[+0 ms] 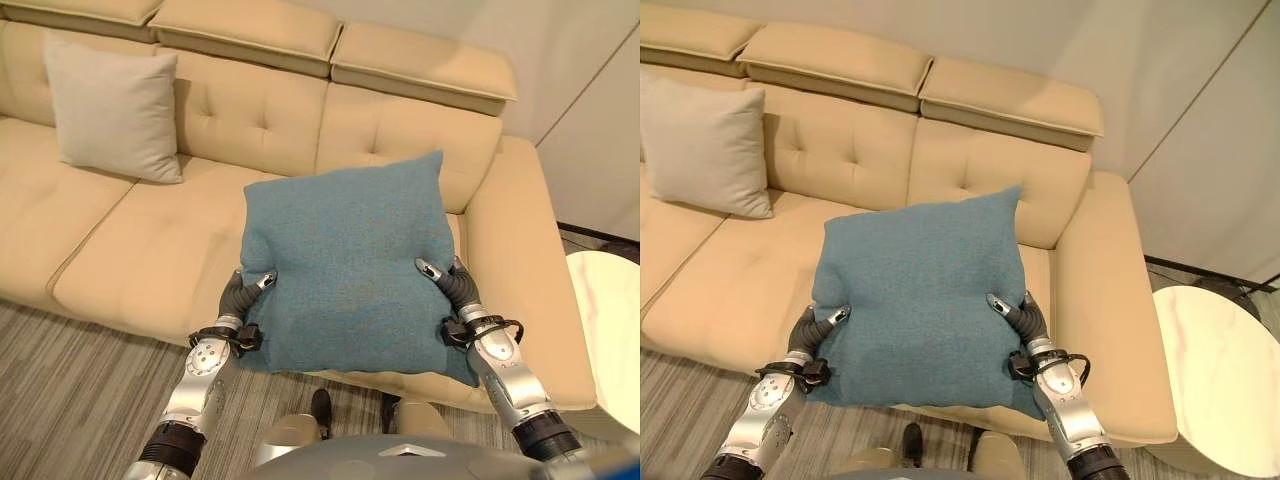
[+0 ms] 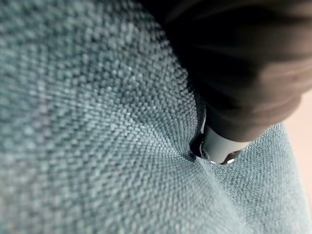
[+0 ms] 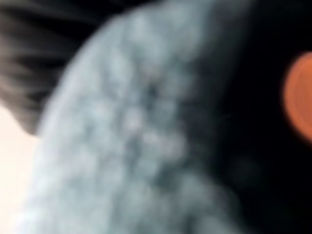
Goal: Pick up all the scattered cushions and arrange them neatly on the sofa.
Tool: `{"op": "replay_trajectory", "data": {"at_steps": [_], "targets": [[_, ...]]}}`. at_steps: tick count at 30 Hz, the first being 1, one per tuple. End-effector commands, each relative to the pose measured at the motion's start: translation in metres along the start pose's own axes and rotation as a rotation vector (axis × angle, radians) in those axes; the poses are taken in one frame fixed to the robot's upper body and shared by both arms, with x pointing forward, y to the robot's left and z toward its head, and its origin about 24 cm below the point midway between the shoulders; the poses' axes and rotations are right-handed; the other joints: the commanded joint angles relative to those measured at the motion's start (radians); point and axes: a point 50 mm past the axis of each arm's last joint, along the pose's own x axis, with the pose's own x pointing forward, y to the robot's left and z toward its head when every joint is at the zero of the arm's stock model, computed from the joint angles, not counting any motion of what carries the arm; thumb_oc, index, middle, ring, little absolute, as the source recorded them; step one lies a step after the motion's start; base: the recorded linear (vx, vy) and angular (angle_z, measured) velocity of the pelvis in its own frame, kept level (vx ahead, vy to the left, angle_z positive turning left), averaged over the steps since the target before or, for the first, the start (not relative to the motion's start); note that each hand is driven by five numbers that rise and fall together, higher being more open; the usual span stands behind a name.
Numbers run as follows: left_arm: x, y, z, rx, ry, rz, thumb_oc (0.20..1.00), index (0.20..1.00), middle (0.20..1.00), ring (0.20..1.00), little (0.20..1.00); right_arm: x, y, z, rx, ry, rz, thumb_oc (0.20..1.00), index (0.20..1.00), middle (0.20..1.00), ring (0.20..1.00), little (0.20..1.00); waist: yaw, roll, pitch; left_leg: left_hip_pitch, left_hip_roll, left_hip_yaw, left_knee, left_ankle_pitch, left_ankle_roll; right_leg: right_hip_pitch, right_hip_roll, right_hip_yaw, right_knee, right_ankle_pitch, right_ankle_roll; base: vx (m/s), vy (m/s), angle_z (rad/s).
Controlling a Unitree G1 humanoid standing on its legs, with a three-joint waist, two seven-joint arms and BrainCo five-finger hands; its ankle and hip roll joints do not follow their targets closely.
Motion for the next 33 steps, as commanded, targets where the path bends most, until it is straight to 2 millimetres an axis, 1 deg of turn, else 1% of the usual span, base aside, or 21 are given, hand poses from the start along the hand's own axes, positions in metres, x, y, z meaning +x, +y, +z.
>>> {"op": "replay_trajectory", "data": {"at_steps": [1, 2, 3, 6, 7, 8, 9, 10, 11, 13, 14, 16, 17, 18, 21, 22, 23, 24, 28, 32, 33], "targets": [[0.009, -0.037, 0.05, -0.061, -0.272, -0.157, 0.2, 0.2, 0.2, 0.2, 0.2, 0.024, 0.01, 0.05, -0.023, -0.243, 0.071, 0.2, 0.2, 0.2, 0.2, 0.2, 0.027, -0.004, -0.029, 0.012, 0.053, -0.087, 0.084, -0.155, -0.053, 0.028, 0.043, -0.099, -0.162, 0.089, -0.036, 0.17, -0.035, -0.66], [0.01, -0.041, 0.048, -0.057, -0.263, -0.171, 0.2, 0.2, 0.2, 0.2, 0.2, 0.022, 0.007, 0.049, -0.031, -0.244, 0.061, 0.2, 0.2, 0.2, 0.2, 0.2, 0.018, -0.004, -0.031, 0.022, 0.05, -0.091, 0.095, -0.174, -0.055, 0.042, 0.051, -0.095, -0.181, 0.089, -0.041, 0.14, -0.044, -0.51], [0.01, -0.041, 0.048, -0.057, -0.263, -0.171, 0.2, 0.2, 0.2, 0.2, 0.2, 0.022, 0.007, 0.049, -0.03, -0.244, 0.061, 0.2, 0.2, 0.2, 0.2, 0.2, 0.017, -0.006, -0.032, 0.018, 0.048, -0.091, 0.095, -0.171, -0.055, 0.04, 0.049, -0.096, -0.183, 0.092, -0.041, 0.23, -0.087, 0.06], [0.01, -0.051, 0.048, -0.081, -0.268, -0.208, 0.2, 0.2, 0.2, 0.2, 0.2, 0.015, -0.009, 0.047, -0.054, -0.243, -0.007, 0.2, 0.2, 0.2, 0.2, 0.2, -0.01, -0.015, -0.056, 0.01, 0.05, -0.102, 0.184, -0.213, -0.09, 0.115, 0.064, -0.086, -0.261, 0.1, -0.065, 0.24, -0.11, 0.44], [0.011, -0.053, 0.05, -0.088, -0.277, -0.215, 0.2, 0.2, 0.2, 0.2, 0.2, 0.014, -0.014, 0.047, -0.05, -0.242, -0.022, 0.2, 0.2, 0.2, 0.2, 0.2, -0.012, -0.019, -0.052, -0.022, 0.051, -0.104, 0.275, -0.206, -0.107, 0.139, 0.059, -0.08, -0.274, 0.1, -0.074, 0.21, -0.105, 0.52], [0.012, -0.052, 0.054, -0.092, -0.291, -0.207, 0.2, 0.2, 0.2, 0.2, 0.2, 0.013, -0.016, 0.048, -0.046, -0.242, -0.023, 0.2, 0.2, 0.2, 0.2, 0.2, -0.01, -0.018, -0.048, -0.049, 0.052, -0.12, 0.317, -0.189, -0.12, 0.148, 0.063, -0.073, -0.282, 0.097, -0.08, 0.11, -0.051, 0.47], [0.013, -0.053, 0.054, -0.096, -0.294, -0.206, 0.2, 0.2, 0.2, 0.2, 0.2, 0.013, -0.017, 0.048, -0.046, -0.238, -0.026, 0.2, 0.2, 0.2, 0.2, 0.2, -0.009, -0.018, -0.047, -0.065, 0.053, -0.131, 0.326, -0.192, -0.124, 0.157, 0.063, -0.072, -0.291, 0.093, -0.081, 0.08, 0.004, 0.19], [0.012, -0.053, 0.055, -0.102, -0.296, -0.205, 0.2, 0.2, 0.2, 0.2, 0.2, 0.013, -0.018, 0.047, -0.051, -0.234, -0.026, 0.2, 0.2, 0.2, 0.2, 0.2, -0.008, -0.02, -0.048, -0.078, 0.058, -0.139, 0.313, -0.206, -0.122, 0.166, 0.059, -0.07, -0.299, 0.089, -0.08, 0.09, 0.048, -0.1], [0.012, -0.052, 0.055, -0.102, -0.299, -0.199, 0.2, 0.2, 0.2, 0.2, 0.2, 0.013, -0.019, 0.045, -0.051, -0.224, -0.035, 0.2, 0.2, 0.2, 0.2, 0.2, -0.003, -0.02, -0.05, -0.093, 0.073, -0.15, 0.272, -0.194, -0.123, 0.174, 0.059, -0.06, -0.305, 0.085, -0.076, 0.1, 0.069, -0.13], [0.011, -0.052, 0.058, -0.097, -0.306, -0.198, 0.2, 0.2, 0.2, 0.2, 0.2, 0.011, -0.023, 0.044, -0.054, -0.218, -0.052, 0.2, 0.2, 0.2, 0.2, 0.2, 0.002, -0.019, -0.047, -0.116, 0.084, -0.164, 0.233, -0.161, -0.128, 0.183, 0.058, -0.052, -0.313, 0.084, -0.072, 0.1, 0.089, -0.2], [0.011, -0.05, 0.057, -0.096, -0.307, -0.188, 0.2, 0.2, 0.2, 0.2, 0.2, 0.01, -0.025, 0.043, -0.069, -0.212, -0.064, 0.2, 0.2, 0.2, 0.2, 0.2, 0.0, -0.007, -0.051, -0.103, 0.108, -0.16, 0.17, -0.139, -0.129, 0.191, 0.062, -0.045, -0.321, 0.079, -0.068, 0.11, 0.112, -0.5], [0.01, -0.05, 0.055, -0.081, -0.296, -0.184, 0.2, 0.2, 0.2, 0.2, 0.2, 0.01, -0.028, 0.042, -0.092, -0.209, -0.084, 0.2, 0.2, 0.2, 0.2, 0.2, -0.003, 0.014, -0.062, -0.061, 0.109, -0.151, 0.097, -0.117, -0.126, 0.206, 0.062, -0.038, -0.336, 0.078, -0.062, 0.14, 0.199, -0.58], [0.011, -0.047, 0.057, -0.053, -0.308, -0.17, 0.2, 0.2, 0.2, 0.2, 0.2, 0.013, -0.028, 0.044, -0.117, -0.212, -0.099, 0.2, 0.2, 0.2, 0.2, 0.2, -0.004, 0.025, -0.066, -0.03, 0.105, -0.133, 0.048, -0.106, -0.119, 0.201, 0.058, -0.017, -0.345, 0.089, -0.053, 0.1, 0.194, -0.33], [0.011, -0.047, 0.057, -0.053, -0.308, -0.17, 0.2, 0.2, 0.2, 0.2, 0.2, 0.013, -0.028, 0.044, -0.117, -0.212, -0.1, 0.2, 0.2, 0.2, 0.2, 0.2, -0.002, 0.025, -0.065, -0.027, 0.105, -0.131, 0.045, -0.105, -0.119, 0.202, 0.058, -0.015, -0.345, 0.089, -0.053, 0.03, 0.152, -0.28], [0.016, -0.043, 0.069, -0.023, -0.353, -0.136, 0.2, 0.2, 0.2, 0.2, 0.2, 0.022, -0.024, 0.054, -0.147, -0.246, -0.122, 0.2, 0.2, 0.2, 0.2, 0.2, 0.002, 0.034, -0.051, -0.027, 0.104, -0.097, 0.005, -0.095, -0.107, 0.162, 0.048, 0.016, -0.346, 0.109, -0.033, -0.07, 0.096, -0.28], [0.017, -0.043, 0.069, -0.023, -0.354, -0.136, 0.2, 0.2, 0.2, 0.2, 0.2, 0.022, -0.024, 0.054, -0.147, -0.247, -0.122, 0.2, 0.2, 0.2, 0.2, 0.2, 0.003, 0.033, -0.051, -0.028, 0.104, -0.096, 0.005, -0.096, -0.107, 0.161, 0.048, 0.017, -0.346, 0.109, -0.033, -0.13, 0.067, -0.43], [0.02, -0.043, 0.078, -0.024, -0.389, -0.118, 0.2, 0.2, 0.2, 0.2, 0.2, 0.028, -0.022, 0.062, -0.153, -0.282, -0.14, 0.2, 0.2, 0.2, 0.2, 0.2, 0.004, 0.036, -0.039, -0.046, 0.104, -0.085, -0.001, -0.09, -0.102, 0.127, 0.043, 0.028, -0.346, 0.121, -0.025, -0.14, 0.048, -0.37], [0.021, -0.043, 0.08, -0.026, -0.4, -0.111, 0.2, 0.2, 0.2, 0.2, 0.2, 0.03, -0.021, 0.065, -0.152, -0.292, -0.146, 0.2, 0.2, 0.2, 0.2, 0.2, 0.004, 0.038, -0.035, -0.056, 0.104, -0.082, -0.003, -0.089, -0.1, 0.111, 0.041, 0.032, -0.346, 0.127, -0.022, -0.24, 0.074, -0.18], [0.034, -0.054, 0.102, -0.062, -0.487, -0.076, 0.2, 0.2, 0.2, 0.2, 0.2, 0.046, -0.015, 0.091, -0.215, -0.398, -0.206, 0.2, 0.2, 0.2, 0.2, 0.2, 0.007, 0.041, 0.003, -0.172, 0.099, -0.083, -0.004, -0.06, -0.1, -0.009, 0.028, 0.034, -0.346, 0.165, -0.011, -0.2, 0.022, -0.11], [0.046, -0.068, 0.121, -0.078, -0.549, -0.076, 0.2, 0.2, 0.2, 0.2, 0.2, 0.062, -0.005, 0.114, -0.252, -0.471, -0.232, 0.2, 0.2, 0.2, 0.2, 0.2, 0.006, 0.04, 0.008, -0.287, 0.099, -0.091, -0.004, -0.022, -0.11, -0.117, 0.021, 0.025, -0.346, 0.188, -0.011, -0.14, -0.02, 0.08], [0.052, -0.073, 0.131, -0.078, -0.577, -0.07, 0.2, 0.2, 0.2, 0.2, 0.2, 0.069, -0.002, 0.123, -0.275, -0.493, -0.243, 0.2, 0.2, 0.2, 0.2, 0.2, 0.005, 0.042, 0.002, -0.332, 0.1, -0.095, -0.004, -0.008, -0.119, -0.16, 0.015, 0.012, -0.346, 0.197, -0.012, -0.08, -0.047, 0.08]]}}
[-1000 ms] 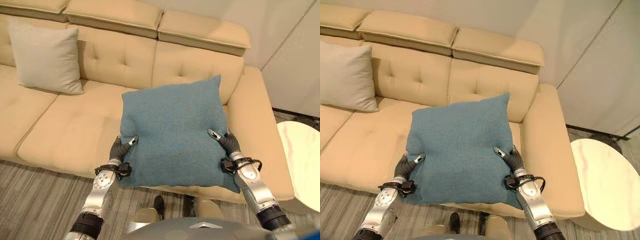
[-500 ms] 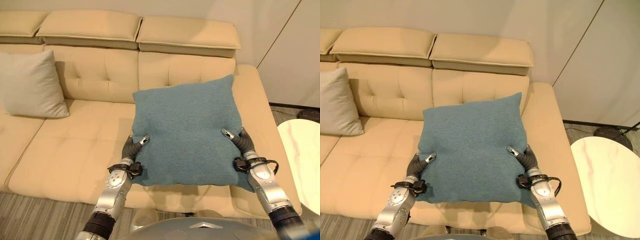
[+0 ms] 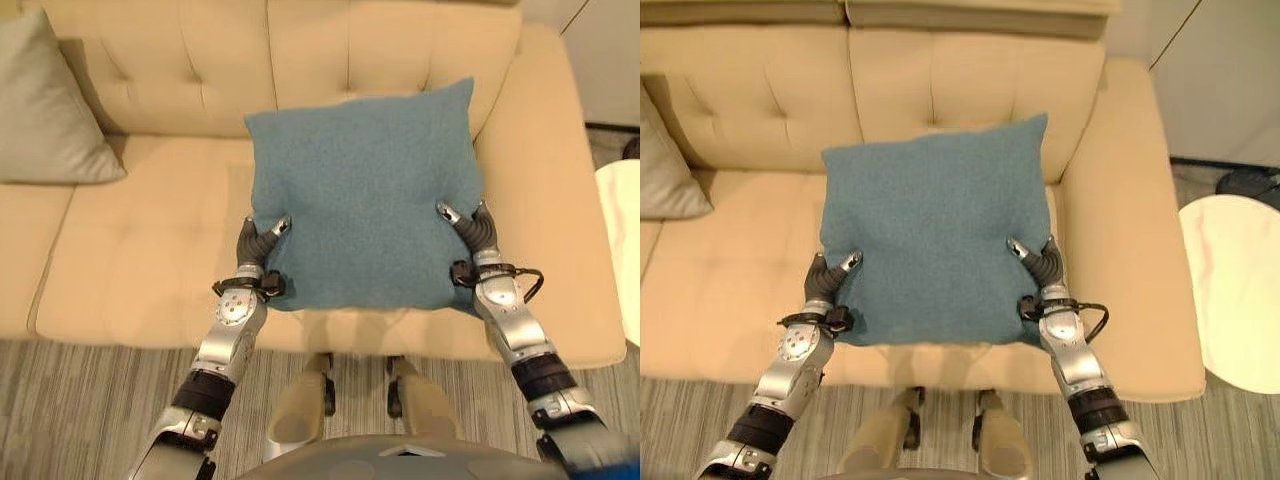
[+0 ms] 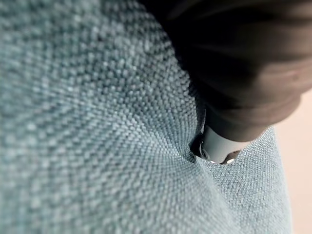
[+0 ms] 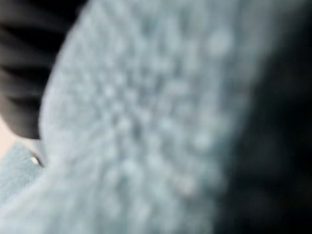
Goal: Pick up all the scattered cushions and arrange them neatly on the sofa.
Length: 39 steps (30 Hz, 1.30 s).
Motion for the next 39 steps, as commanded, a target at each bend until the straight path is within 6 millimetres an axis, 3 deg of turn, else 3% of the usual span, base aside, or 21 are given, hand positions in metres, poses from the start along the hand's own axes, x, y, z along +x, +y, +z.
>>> {"op": "replay_trajectory", "data": {"at_steps": [1, 2, 5, 8, 10, 13, 15, 18, 21, 23, 27, 28, 29, 30, 35, 39], "targets": [[0.026, -0.038, 0.059, -0.051, -0.319, -0.097, 0.2, 0.2, 0.2, 0.2, 0.2, 0.023, 0.016, 0.06, -0.015, -0.283, -0.023, 0.2, 0.2, 0.2, 0.2, 0.2, 0.009, -0.038, -0.114, -0.019, 0.009, -0.011, 0.006, -0.118, -0.032, -0.095, -0.038, -0.038, 0.004, 0.0, 0.05, -0.05, -0.039, 0.08], [0.026, -0.038, 0.06, -0.051, -0.322, -0.097, 0.2, 0.2, 0.2, 0.2, 0.2, 0.023, 0.016, 0.061, -0.015, -0.286, -0.023, 0.2, 0.2, 0.2, 0.2, 0.2, 0.008, -0.038, -0.116, -0.025, 0.008, -0.012, 0.006, -0.117, -0.032, -0.1, -0.038, -0.039, 0.004, 0.001, 0.05, -0.02, -0.047, 0.14], [0.055, -0.051, 0.117, 0.043, -0.532, -0.085, 0.2, 0.2, 0.2, 0.2, 0.2, 0.051, 0.014, 0.103, -0.051, -0.42, -0.074, 0.2, 0.2, 0.2, 0.2, 0.2, 0.007, -0.037, -0.117, -0.09, 0.01, -0.024, 0.006, -0.097, -0.051, -0.163, -0.039, -0.046, 0.004, 0.011, 0.05, -0.01, -0.03, 0.15], [0.064, -0.062, 0.159, 0.098, -0.692, -0.078, 0.2, 0.2, 0.2, 0.2, 0.2, 0.063, 0.01, 0.137, -0.08, -0.542, -0.124, 0.2, 0.2, 0.2, 0.2, 0.2, 0.002, -0.035, -0.126, -0.135, 0.009, -0.031, 0.006, -0.082, -0.059, -0.208, -0.043, -0.046, 0.004, 0.022, 0.053, 0.0, 0.0, 0.0], [0.066, -0.068, 0.176, 0.113, -0.76, -0.053, 0.2, 0.2, 0.2, 0.2, 0.2, 0.064, 0.012, 0.154, -0.073, -0.611, -0.162, 0.2, 0.2, 0.2, 0.2, 0.2, -0.002, -0.032, -0.133, -0.156, 0.01, -0.032, 0.006, -0.079, -0.063, -0.229, -0.044, -0.046, 0.004, 0.023, 0.055, 0.02, 0.001, 0.01], [0.07, -0.074, 0.188, 0.162, -0.804, -0.03, 0.2, 0.2, 0.2, 0.2, 0.2, 0.067, 0.015, 0.165, -0.094, -0.655, -0.182, 0.2, 0.2, 0.2, 0.2, 0.2, -0.007, -0.029, -0.14, -0.178, 0.012, -0.036, 0.006, -0.075, -0.066, -0.252, -0.046, -0.046, 0.004, 0.026, 0.058, 0.01, 0.002, 0.0], [0.087, -0.083, 0.211, 0.24, -0.828, -0.005, 0.2, 0.2, 0.2, 0.2, 0.2, 0.082, 0.018, 0.183, -0.166, -0.671, -0.204, 0.2, 0.2, 0.2, 0.2, 0.2, -0.008, -0.026, -0.139, -0.208, 0.016, -0.037, 0.006, -0.07, -0.072, -0.28, -0.046, -0.048, 0.004, 0.028, 0.061, 0.02, -0.02, -0.04], [0.094, -0.088, 0.224, 0.267, -0.834, 0.006, 0.2, 0.2, 0.2, 0.2, 0.2, 0.092, 0.018, 0.196, -0.198, -0.674, -0.216, 0.2, 0.2, 0.2, 0.2, 0.2, -0.008, -0.025, -0.133, -0.225, 0.02, -0.037, 0.006, -0.064, -0.076, -0.298, -0.047, -0.05, 0.004, 0.032, 0.062, 0.0, -0.026, 0.01], [0.111, -0.104, 0.254, 0.356, -0.832, 0.023, 0.2, 0.2, 0.2, 0.2, 0.2, 0.111, 0.009, 0.224, -0.292, -0.672, -0.278, 0.2, 0.2, 0.2, 0.2, 0.2, -0.01, -0.023, -0.121, -0.275, 0.025, -0.045, 0.006, -0.043, -0.083, -0.344, -0.043, -0.055, 0.004, 0.043, 0.068, -0.01, -0.05, 0.07], [0.119, -0.109, 0.262, 0.396, -0.795, 0.037, 0.2, 0.2, 0.2, 0.2, 0.2, 0.12, -0.001, 0.234, -0.331, -0.643, -0.312, 0.2, 0.2, 0.2, 0.2, 0.2, -0.015, -0.023, -0.119, -0.306, 0.027, -0.054, 0.006, -0.034, -0.087, -0.376, -0.039, -0.053, 0.004, 0.051, 0.072, 0.01, -0.052, 0.13], [0.123, -0.118, 0.256, 0.344, -0.735, 0.009, 0.2, 0.2, 0.2, 0.2, 0.2, 0.13, -0.015, 0.239, -0.403, -0.578, -0.344, 0.2, 0.2, 0.2, 0.2, 0.2, -0.016, -0.033, -0.115, -0.347, 0.032, -0.065, 0.006, -0.025, -0.091, -0.415, -0.03, -0.059, 0.004, 0.053, 0.074, -0.01, -0.069, 0.01], [0.125, -0.118, 0.253, 0.341, -0.715, 0.004, 0.705, 0.705, 0.705, 0.705, 0.705, 0.132, -0.017, 0.24, -0.399, -0.563, -0.344, 0.2, 0.2, 0.2, 0.2, 0.2, -0.016, -0.036, -0.114, -0.354, 0.033, -0.066, 0.006, -0.022, -0.092, -0.421, -0.028, -0.059, 0.004, 0.053, 0.074, 0.0, -0.035, -0.01], [0.126, -0.119, 0.251, 0.342, -0.697, -0.006, 1.0, 1.0, 1.0, 1.0, 1.0, 0.133, -0.018, 0.238, -0.39, -0.543, -0.345, 0.511, 0.511, 0.511, 0.511, 0.511, -0.016, -0.037, -0.115, -0.361, 0.033, -0.067, 0.006, -0.02, -0.093, -0.428, -0.026, -0.061, 0.004, 0.054, 0.075, -0.02, -0.054, 0.0], [0.129, -0.121, 0.246, 0.345, -0.661, -0.022, 1.0, 1.0, 1.0, 1.0, 1.0, 0.136, -0.018, 0.231, -0.368, -0.493, -0.329, 1.0, 1.0, 1.0, 1.0, 1.0, -0.019, -0.037, -0.112, -0.371, 0.035, -0.069, 0.006, -0.018, -0.094, -0.44, -0.023, -0.061, 0.004, 0.056, 0.075, -0.01, -0.055, -0.01], [0.13, -0.123, 0.234, 0.276, -0.601, -0.047, 1.0, 1.0, 1.0, 1.0, 1.0, 0.138, -0.016, 0.221, -0.391, -0.444, -0.301, 1.0, 1.0, 1.0, 1.0, 1.0, -0.019, -0.034, -0.111, -0.4, 0.035, -0.073, 0.006, -0.01, -0.097, -0.469, -0.02, -0.062, 0.004, 0.06, 0.076, -0.02, -0.03, -0.03], [0.135, -0.11, 0.223, 0.275, -0.549, -0.025, 1.0, 1.0, 1.0, 1.0, 1.0, 0.14, -0.019, 0.214, -0.417, -0.418, -0.286, 1.0, 1.0, 1.0, 1.0, 1.0, -0.015, -0.031, -0.109, -0.424, 0.036, -0.075, 0.006, -0.002, -0.099, -0.497, -0.019, -0.066, 0.004, 0.064, 0.077, -0.01, -0.008, 0.02]]}}
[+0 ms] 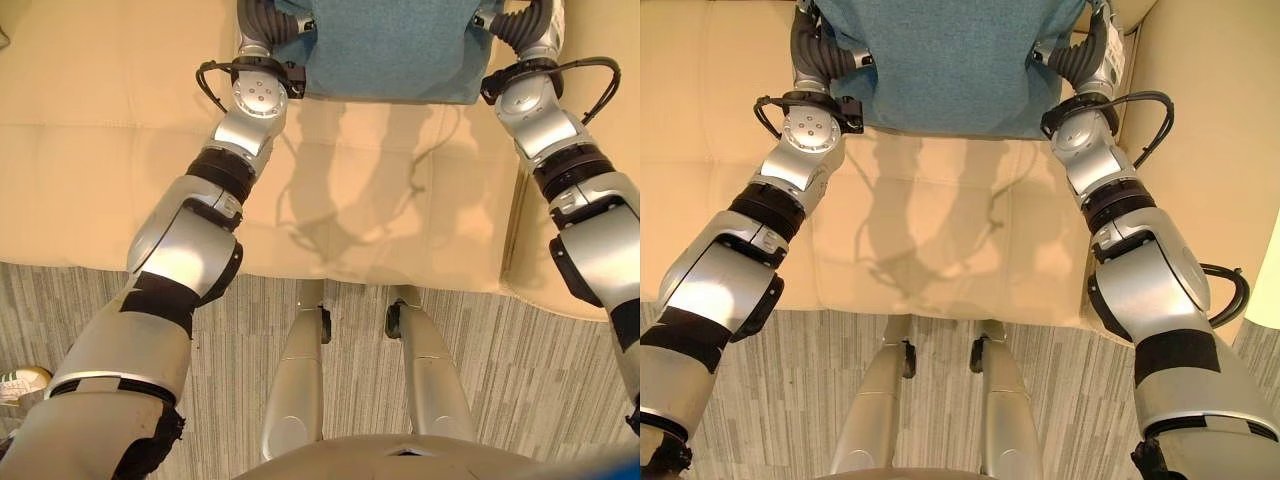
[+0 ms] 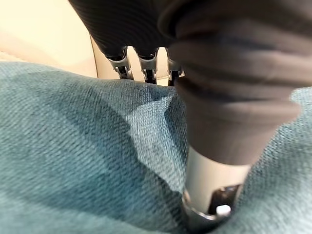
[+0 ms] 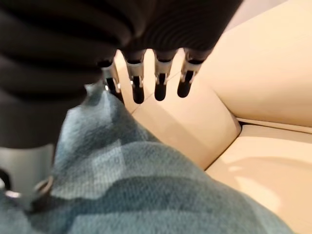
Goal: Pick up all the scattered cushions and arrange them neatly on the sofa.
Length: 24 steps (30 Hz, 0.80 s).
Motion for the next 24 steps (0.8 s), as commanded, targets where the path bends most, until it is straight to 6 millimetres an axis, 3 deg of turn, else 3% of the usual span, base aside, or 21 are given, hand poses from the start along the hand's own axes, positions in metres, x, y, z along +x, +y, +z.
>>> {"op": "replay_trajectory", "data": {"at_steps": [1, 2, 5, 6, 8, 11, 12, 13, 15, 16, 18, 21, 22, 24], "targets": [[0.002, -0.011, 0.011, -0.068, -0.049, -0.038, 1.0, 1.0, 1.0, 1.0, 1.0, -0.001, 0.017, 0.025, 0.0, -0.096, 0.077, 1.0, 1.0, 1.0, 1.0, 1.0, 0.006, -0.046, -0.121, 0.044, 0.014, 0.006, -0.021, -0.089, -0.068, 0.068, -0.026, -0.015, -0.268, 0.128, 0.103, -0.02, -0.022, 0.1], [0.003, -0.005, 0.007, -0.054, -0.035, -0.023, 1.0, 1.0, 1.0, 1.0, 1.0, -0.001, 0.017, 0.021, -0.007, -0.084, 0.081, 1.0, 1.0, 1.0, 1.0, 1.0, 0.006, -0.046, -0.122, 0.042, 0.014, 0.005, -0.021, -0.088, -0.068, 0.065, -0.026, -0.015, -0.268, 0.129, 0.103, -0.02, -0.029, 0.12], [0.007, 0.049, -0.016, 0.002, 0.047, 0.089, 1.0, 1.0, 1.0, 1.0, 1.0, 0.002, 0.003, 0.001, -0.031, -0.025, 0.066, 1.0, 1.0, 1.0, 1.0, 1.0, 0.012, -0.043, -0.129, 0.039, 0.015, 0.006, -0.021, -0.083, -0.072, 0.063, -0.027, -0.023, -0.268, 0.129, 0.104, 0.0, -0.009, 0.05], [0.005, 0.082, -0.027, -0.001, 0.083, 0.152, 1.0, 1.0, 1.0, 1.0, 1.0, 0.003, -0.008, -0.013, -0.039, 0.001, 0.05, 1.0, 1.0, 1.0, 1.0, 1.0, 0.013, -0.043, -0.138, 0.044, 0.015, 0.007, -0.021, -0.085, -0.072, 0.069, -0.026, -0.026, -0.268, 0.128, 0.105, 0.0, 0.0, 0.0], [0.002, 0.111, -0.03, 0.02, 0.08, 0.197, 1.0, 1.0, 1.0, 1.0, 1.0, 0.002, -0.02, -0.027, -0.028, 0.027, 0.024, 1.0, 1.0, 1.0, 1.0, 1.0, 0.015, -0.042, -0.148, 0.056, 0.016, 0.008, -0.021, -0.089, -0.074, 0.08, -0.026, -0.027, -0.268, 0.126, 0.105, 0.0, 0.0, 0.0], [-0.018, 0.139, -0.047, 0.018, 0.085, 0.245, 1.0, 1.0, 1.0, 1.0, 1.0, -0.011, -0.031, -0.048, 0.066, 0.05, -0.019, 1.0, 1.0, 1.0, 1.0, 1.0, 0.016, -0.041, -0.158, 0.09, 0.018, 0.01, -0.021, -0.1, -0.074, 0.117, -0.028, -0.031, -0.268, 0.116, 0.103, 0.04, 0.008, 0.06], [-0.036, 0.146, -0.059, -0.001, 0.07, 0.248, 1.0, 1.0, 1.0, 1.0, 1.0, -0.026, -0.035, -0.07, 0.064, 0.077, -0.023, 1.0, 1.0, 1.0, 1.0, 1.0, 0.017, -0.043, -0.163, 0.121, 0.019, 0.012, -0.021, -0.112, -0.074, 0.151, -0.031, -0.038, -0.268, 0.107, 0.101, 0.06, 0.003, 0.08], [-0.047, 0.145, -0.067, -0.013, 0.072, 0.239, 1.0, 1.0, 1.0, 1.0, 1.0, -0.034, -0.036, -0.077, 0.068, 0.076, -0.019, 1.0, 1.0, 1.0, 1.0, 1.0, 0.015, -0.044, -0.168, 0.139, 0.018, 0.013, -0.021, -0.119, -0.073, 0.168, -0.032, -0.038, -0.268, 0.102, 0.099, 0.08, -0.007, 0.12], [-0.086, 0.137, -0.092, -0.026, 0.096, 0.206, 1.0, 1.0, 1.0, 1.0, 1.0, -0.071, -0.038, -0.113, 0.069, 0.128, -0.002, 1.0, 1.0, 1.0, 1.0, 1.0, 0.013, -0.052, -0.18, 0.203, 0.014, 0.019, -0.021, -0.146, -0.07, 0.24, -0.039, -0.047, -0.268, 0.083, 0.094, 0.06, 0.001, 0.13], [-0.087, 0.137, -0.092, -0.025, 0.099, 0.205, 1.0, 1.0, 1.0, 1.0, 1.0, -0.072, -0.038, -0.114, 0.067, 0.13, -0.001, 1.0, 1.0, 1.0, 1.0, 1.0, 0.014, -0.052, -0.18, 0.205, 0.014, 0.019, -0.021, -0.146, -0.07, 0.242, -0.039, -0.047, -0.268, 0.083, 0.094, 0.06, 0.015, 0.14], [-0.145, 0.127, -0.123, -0.067, 0.197, 0.164, 1.0, 1.0, 1.0, 1.0, 1.0, -0.128, -0.028, -0.147, 0.061, 0.213, 0.087, 1.0, 1.0, 1.0, 1.0, 1.0, 0.015, -0.061, -0.186, 0.29, 0.011, 0.021, -0.021, -0.172, -0.063, 0.331, -0.044, -0.056, -0.268, 0.064, 0.09, 0.07, 0.029, 0.12], [-0.194, 0.124, -0.145, -0.091, 0.317, 0.16, 1.0, 1.0, 1.0, 1.0, 1.0, -0.178, -0.024, -0.172, 0.034, 0.308, 0.171, 1.0, 1.0, 1.0, 1.0, 1.0, 0.014, -0.069, -0.183, 0.366, 0.008, 0.024, -0.021, -0.189, -0.055, 0.418, -0.049, -0.063, -0.268, 0.048, 0.087, 0.06, 0.034, 0.04], [-0.221, 0.123, -0.158, -0.083, 0.401, 0.153, 1.0, 1.0, 1.0, 1.0, 1.0, -0.204, -0.026, -0.184, 0.033, 0.366, 0.204, 1.0, 1.0, 1.0, 1.0, 1.0, 0.011, -0.073, -0.188, 0.407, 0.01, 0.028, -0.021, -0.198, -0.05, 0.463, -0.052, -0.065, -0.268, 0.037, 0.086, 0.07, 0.041, 0.04], [-0.248, 0.121, -0.167, -0.085, 0.482, 0.13, 1.0, 1.0, 1.0, 1.0, 1.0, -0.23, -0.026, -0.192, 0.029, 0.415, 0.245, 1.0, 1.0, 1.0, 1.0, 1.0, 0.01, -0.073, -0.187, 0.453, 0.012, 0.034, -0.021, -0.207, -0.044, 0.509, -0.052, -0.067, -0.268, 0.027, 0.086, 0.06, 0.044, 0.06]]}}
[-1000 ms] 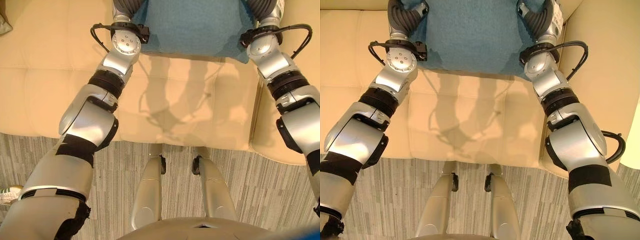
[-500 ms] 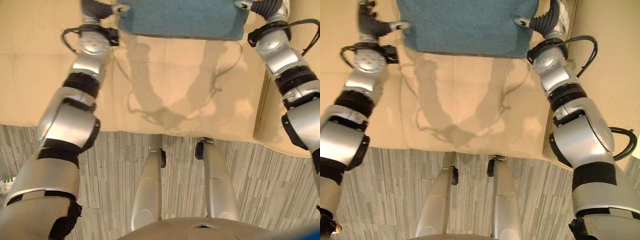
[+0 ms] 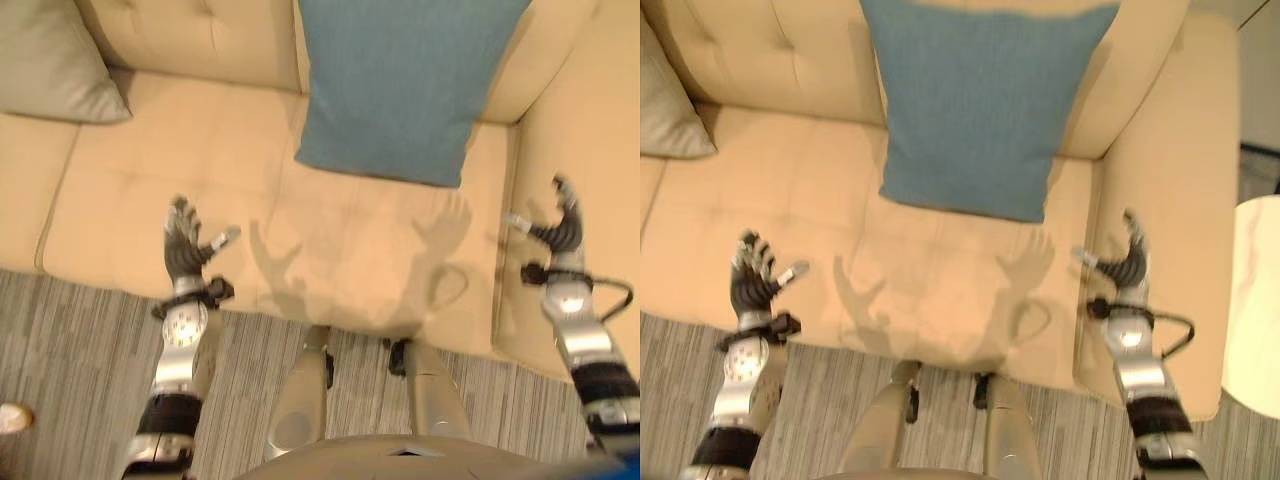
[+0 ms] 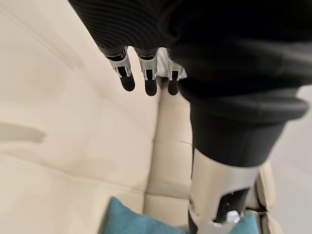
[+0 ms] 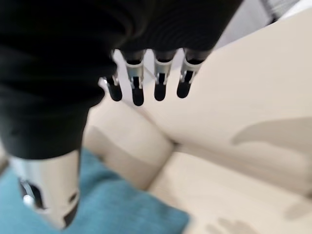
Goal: Pick up all the scattered cushions and arrange them neatly on the sofa.
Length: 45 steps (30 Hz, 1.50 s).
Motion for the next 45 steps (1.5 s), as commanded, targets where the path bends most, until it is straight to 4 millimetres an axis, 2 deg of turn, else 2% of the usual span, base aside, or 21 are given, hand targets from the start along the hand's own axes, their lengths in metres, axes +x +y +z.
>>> {"op": "replay_trajectory", "data": {"at_steps": [1, 3, 4, 6, 7, 8, 9, 10, 11, 14, 17, 19, 25, 27, 29, 31, 33, 36, 41, 43, 45], "targets": [[0.022, -0.012, 0.01, 0.102, -0.045, -0.105, 1.0, 1.0, 1.0, 1.0, 1.0, 0.01, 0.01, 0.01, -0.051, -0.066, 0.059, 1.0, 1.0, 1.0, 1.0, 1.0, -0.034, -0.062, -0.038, 0.135, -0.001, 0.058, -0.019, -0.109, -0.047, 0.205, -0.044, -0.014, -0.362, 0.171, 0.127, 0.04, 0.045, 0.05], [0.009, -0.005, -0.008, 0.127, 0.036, -0.118, 1.0, 1.0, 1.0, 1.0, 1.0, -0.004, 0.016, -0.005, -0.071, -0.02, 0.106, 1.0, 1.0, 1.0, 1.0, 1.0, -0.034, -0.061, -0.037, 0.177, 0.0, 0.066, -0.019, -0.115, -0.04, 0.247, -0.044, -0.017, -0.362, 0.161, 0.125, 0.02, 0.052, -0.03], [-0.004, -0.001, -0.03, 0.165, 0.134, -0.136, 1.0, 1.0, 1.0, 1.0, 1.0, -0.015, 0.023, -0.021, -0.111, 0.035, 0.161, 1.0, 1.0, 1.0, 1.0, 1.0, -0.035, -0.057, -0.039, 0.214, 0.001, 0.073, -0.019, -0.12, -0.034, 0.285, -0.042, -0.018, -0.362, 0.152, 0.124, 0.01, 0.054, -0.09], [-0.015, 0.007, -0.049, 0.204, 0.225, -0.133, 1.0, 1.0, 1.0, 1.0, 1.0, -0.024, 0.031, -0.033, -0.134, 0.081, 0.217, 1.0, 1.0, 1.0, 1.0, 1.0, -0.035, -0.056, -0.04, 0.256, 0.002, 0.082, -0.019, -0.128, -0.028, 0.326, -0.039, -0.017, -0.362, 0.144, 0.121, 0.02, 0.051, -0.07], [-0.028, 0.017, -0.071, 0.266, 0.34, -0.127, 1.0, 1.0, 1.0, 1.0, 1.0, -0.035, 0.039, -0.049, -0.179, 0.144, 0.278, 1.0, 1.0, 1.0, 1.0, 1.0, -0.035, -0.055, -0.049, 0.287, 0.001, 0.087, -0.019, -0.134, -0.022, 0.354, -0.036, -0.013, -0.362, 0.139, 0.119, 0.01, 0.046, -0.05], [-0.033, 0.021, -0.08, 0.293, 0.386, -0.128, 1.0, 1.0, 1.0, 1.0, 1.0, -0.038, 0.041, -0.055, -0.205, 0.165, 0.305, 1.0, 1.0, 1.0, 1.0, 1.0, -0.034, -0.055, -0.049, 0.304, 0.001, 0.09, -0.019, -0.139, -0.02, 0.371, -0.035, -0.012, -0.362, 0.135, 0.118, 0.01, 0.049, -0.03], [-0.047, 0.031, -0.102, 0.364, 0.505, -0.128, 1.0, 1.0, 1.0, 1.0, 1.0, -0.05, 0.048, -0.072, -0.276, 0.224, 0.375, 1.0, 1.0, 1.0, 1.0, 1.0, -0.033, -0.054, -0.058, 0.334, 0.001, 0.096, -0.019, -0.146, -0.017, 0.399, -0.032, -0.009, -0.362, 0.128, 0.117, 0.02, 0.026, -0.05], [-0.047, 0.031, -0.102, 0.364, 0.504, -0.127, 1.0, 1.0, 1.0, 1.0, 1.0, -0.05, 0.048, -0.072, -0.276, 0.223, 0.375, 1.0, 1.0, 1.0, 1.0, 1.0, -0.032, -0.053, -0.055, 0.337, 0.001, 0.097, -0.019, -0.147, -0.017, 0.402, -0.032, -0.008, -0.362, 0.128, 0.117, 0.02, 0.027, -0.07], [-0.063, 0.04, -0.122, 0.432, 0.623, -0.125, 1.0, 1.0, 1.0, 1.0, 1.0, -0.063, 0.054, -0.091, -0.335, 0.304, 0.434, 1.0, 1.0, 1.0, 1.0, 1.0, -0.031, -0.053, -0.064, 0.364, 0.001, 0.1, -0.019, -0.155, -0.015, 0.429, -0.027, -0.004, -0.362, 0.119, 0.115, 0.01, 0.014, -0.15], [-0.102, 0.066, -0.152, 0.544, 0.869, -0.091, 1.0, 1.0, 1.0, 1.0, 1.0, -0.09, 0.056, -0.121, -0.4, 0.456, 0.517, 1.0, 1.0, 1.0, 1.0, 1.0, -0.027, -0.051, -0.083, 0.424, 0.002, 0.106, -0.019, -0.176, -0.012, 0.484, -0.017, 0.002, -0.362, 0.1, 0.109, 0.07, 0.003, -0.08], [-0.128, 0.082, -0.163, 0.616, 1.002, -0.085, 1.0, 1.0, 1.0, 1.0, 1.0, -0.11, 0.056, -0.138, -0.422, 0.568, 0.556, 1.0, 1.0, 1.0, 1.0, 1.0, -0.025, -0.049, -0.081, 0.472, 0.01, 0.104, -0.019, -0.19, -0.013, 0.529, -0.003, 0.005, -0.362, 0.08, 0.099, 0.08, -0.066, -0.12], [-0.137, 0.086, -0.165, 0.624, 1.045, -0.083, 1.0, 1.0, 1.0, 1.0, 1.0, -0.119, 0.056, -0.144, -0.435, 0.605, 0.575, 1.0, 1.0, 1.0, 1.0, 1.0, -0.023, -0.049, -0.077, 0.489, 0.017, 0.103, -0.019, -0.193, -0.015, 0.549, 0.006, 0.005, -0.362, 0.069, 0.091, 0.05, -0.088, 0.0], [-0.137, 0.082, -0.168, 0.645, 1.059, -0.111, 1.0, 1.0, 1.0, 1.0, 1.0, -0.132, 0.059, -0.151, -0.415, 0.687, 0.581, 1.0, 1.0, 1.0, 1.0, 1.0, -0.016, -0.057, -0.045, 0.464, 0.045, 0.071, 0.027, -0.187, -0.026, 0.55, 0.033, 0.001, -0.362, 0.049, 0.071, -0.07, -0.115, 0.14], [-0.128, 0.078, -0.166, 0.631, 1.044, -0.111, 1.0, 1.0, 1.0, 1.0, 1.0, -0.128, 0.055, -0.153, -0.436, 0.697, 0.578, 1.0, 1.0, 1.0, 1.0, 1.0, -0.005, -0.074, -0.023, 0.413, 0.0, 0.017, 0.174, -0.258, -0.02, 0.541, 0.016, 0.008, -0.362, 0.062, 0.064, -0.18, -0.07, 0.08], [-0.119, 0.071, -0.165, 0.611, 1.019, -0.113, 1.0, 1.0, 1.0, 1.0, 1.0, -0.121, 0.048, -0.154, -0.454, 0.705, 0.558, 1.0, 1.0, 1.0, 1.0, 1.0, -0.018, -0.08, -0.014, 0.405, -0.034, 0.015, 0.272, -0.313, -0.007, 0.522, 0.005, 0.002, -0.362, 0.071, 0.063, -0.2, 0.039, 0.1], [-0.12, 0.069, -0.166, 0.611, 1.021, -0.12, 1.0, 1.0, 1.0, 1.0, 1.0, -0.122, 0.045, -0.155, -0.465, 0.718, 0.551, 1.0, 1.0, 1.0, 1.0, 1.0, -0.028, -0.072, -0.026, 0.428, -0.035, 0.027, 0.27, -0.328, -0.002, 0.502, 0.009, 0.001, -0.362, 0.085, 0.063, -0.11, 0.077, 0.0], [-0.12, 0.067, -0.167, 0.617, 1.024, -0.126, 1.0, 1.0, 1.0, 1.0, 1.0, -0.125, 0.042, -0.159, -0.455, 0.754, 0.535, 1.0, 1.0, 1.0, 1.0, 1.0, -0.049, -0.057, -0.048, 0.476, -0.041, 0.055, 0.211, -0.346, 0.006, 0.482, 0.009, -0.008, -0.362, 0.11, 0.066, -0.08, 0.134, 0.32], [-0.118, 0.065, -0.167, 0.616, 1.023, -0.125, 1.0, 1.0, 1.0, 1.0, 1.0, -0.123, 0.042, -0.158, -0.449, 0.767, 0.52, 1.0, 1.0, 1.0, 1.0, 1.0, -0.059, -0.048, -0.057, 0.513, -0.051, 0.062, 0.14, -0.34, 0.015, 0.454, -0.001, -0.009, -0.341, 0.14, 0.077, -0.12, 0.153, 0.3], [-0.106, 0.054, -0.165, 0.61, 0.993, -0.124, 1.0, 1.0, 1.0, 1.0, 1.0, -0.114, 0.048, -0.154, -0.489, 0.752, 0.533, 1.0, 1.0, 1.0, 1.0, 1.0, -0.052, -0.049, -0.028, 0.496, -0.107, 0.03, 0.09, -0.304, 0.056, 0.362, -0.048, -0.007, -0.271, 0.192, 0.124, -0.21, 0.144, -0.18], [-0.103, 0.052, -0.164, 0.618, 0.986, -0.13, 1.0, 1.0, 1.0, 1.0, 1.0, -0.116, 0.052, -0.154, -0.512, 0.751, 0.559, 1.0, 1.0, 1.0, 1.0, 1.0, -0.051, -0.043, -0.013, 0.472, -0.106, 0.03, 0.091, -0.281, 0.071, 0.338, -0.045, 0.026, -0.189, 0.158, 0.124, -0.26, 0.091, -0.35], [-0.1, 0.051, -0.164, 0.625, 0.986, -0.133, 1.0, 1.0, 1.0, 1.0, 1.0, -0.124, 0.053, -0.157, -0.548, 0.768, 0.598, 1.0, 1.0, 1.0, 1.0, 1.0, -0.037, -0.033, -0.02, 0.46, -0.101, 0.028, 0.075, -0.258, 0.085, 0.364, -0.032, 0.047, -0.102, 0.1, 0.101, -0.19, 0.023, -0.24]]}}
